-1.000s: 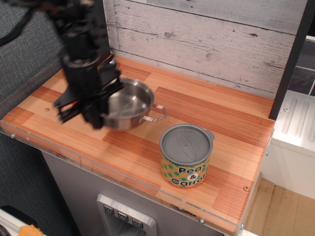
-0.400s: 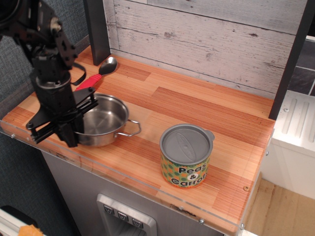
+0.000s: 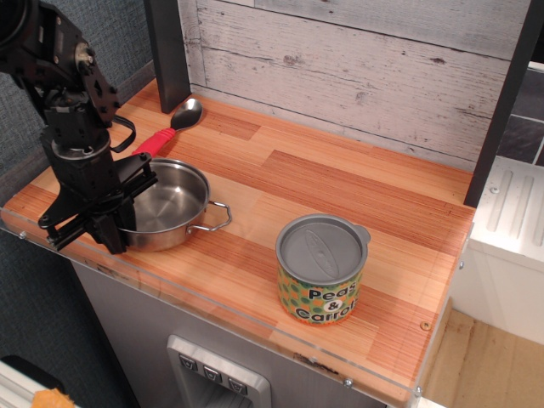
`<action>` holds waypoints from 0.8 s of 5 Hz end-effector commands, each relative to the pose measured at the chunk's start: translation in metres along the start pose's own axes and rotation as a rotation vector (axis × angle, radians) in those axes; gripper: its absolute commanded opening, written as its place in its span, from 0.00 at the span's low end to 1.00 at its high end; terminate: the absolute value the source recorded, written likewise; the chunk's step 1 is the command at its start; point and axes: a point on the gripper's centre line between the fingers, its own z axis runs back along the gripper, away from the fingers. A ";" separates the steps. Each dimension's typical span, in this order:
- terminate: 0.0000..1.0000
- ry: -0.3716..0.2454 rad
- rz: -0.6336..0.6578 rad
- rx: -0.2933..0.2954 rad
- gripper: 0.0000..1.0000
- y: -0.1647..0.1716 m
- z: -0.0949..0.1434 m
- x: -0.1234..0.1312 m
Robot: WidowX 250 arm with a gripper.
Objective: Move the pot to the front left of the table.
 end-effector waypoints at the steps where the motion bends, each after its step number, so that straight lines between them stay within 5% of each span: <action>1: 0.00 -0.002 0.016 0.020 1.00 0.008 0.007 -0.002; 4: 0.00 -0.034 0.057 0.068 1.00 0.012 0.045 -0.002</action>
